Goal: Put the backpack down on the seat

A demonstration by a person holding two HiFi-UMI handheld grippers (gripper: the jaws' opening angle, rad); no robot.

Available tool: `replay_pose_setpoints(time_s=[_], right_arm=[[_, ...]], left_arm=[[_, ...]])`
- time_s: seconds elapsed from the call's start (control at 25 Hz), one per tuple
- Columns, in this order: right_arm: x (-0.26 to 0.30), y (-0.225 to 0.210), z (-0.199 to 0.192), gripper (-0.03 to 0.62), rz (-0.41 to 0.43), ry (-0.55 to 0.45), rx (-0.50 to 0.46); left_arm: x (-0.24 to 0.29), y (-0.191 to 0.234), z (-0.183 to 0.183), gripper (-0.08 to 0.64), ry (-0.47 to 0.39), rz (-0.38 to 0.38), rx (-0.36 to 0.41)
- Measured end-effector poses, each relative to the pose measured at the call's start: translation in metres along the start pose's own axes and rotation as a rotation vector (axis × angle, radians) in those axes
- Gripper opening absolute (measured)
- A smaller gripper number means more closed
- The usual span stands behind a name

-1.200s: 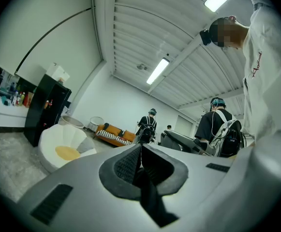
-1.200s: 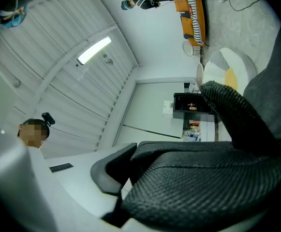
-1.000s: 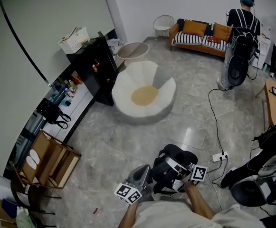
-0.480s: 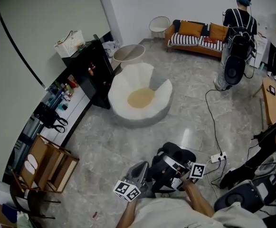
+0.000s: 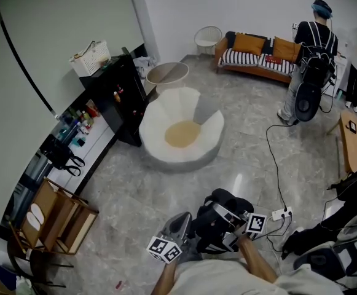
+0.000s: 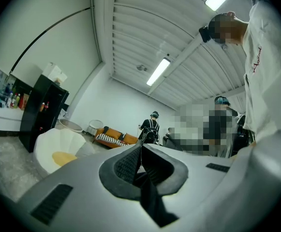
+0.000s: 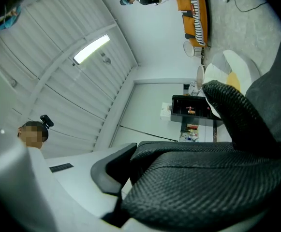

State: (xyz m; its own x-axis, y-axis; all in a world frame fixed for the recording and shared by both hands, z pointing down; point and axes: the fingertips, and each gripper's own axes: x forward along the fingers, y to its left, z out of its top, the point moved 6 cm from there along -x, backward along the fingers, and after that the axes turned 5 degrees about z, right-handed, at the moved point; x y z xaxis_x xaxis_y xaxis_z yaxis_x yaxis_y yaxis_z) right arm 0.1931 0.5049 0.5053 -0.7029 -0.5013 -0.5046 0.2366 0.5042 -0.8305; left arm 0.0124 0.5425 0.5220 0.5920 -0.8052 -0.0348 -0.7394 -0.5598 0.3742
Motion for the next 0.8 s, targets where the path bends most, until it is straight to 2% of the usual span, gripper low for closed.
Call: replay_pose_setpoints(time_s=[0.4, 0.8], right_arm=[[0.055, -0.047, 0.040, 0.043, -0.034, -0.014, 0.005], [0.141, -0.091, 0.084, 0.043, -0.019, -0.021, -0.017]], left_arm=[[0.055, 0.073, 0.023, 0.032, 0.020, -0.006, -0.014], [0.107, 0.150, 0.064, 0.032, 0.023, -0.030, -0.025]])
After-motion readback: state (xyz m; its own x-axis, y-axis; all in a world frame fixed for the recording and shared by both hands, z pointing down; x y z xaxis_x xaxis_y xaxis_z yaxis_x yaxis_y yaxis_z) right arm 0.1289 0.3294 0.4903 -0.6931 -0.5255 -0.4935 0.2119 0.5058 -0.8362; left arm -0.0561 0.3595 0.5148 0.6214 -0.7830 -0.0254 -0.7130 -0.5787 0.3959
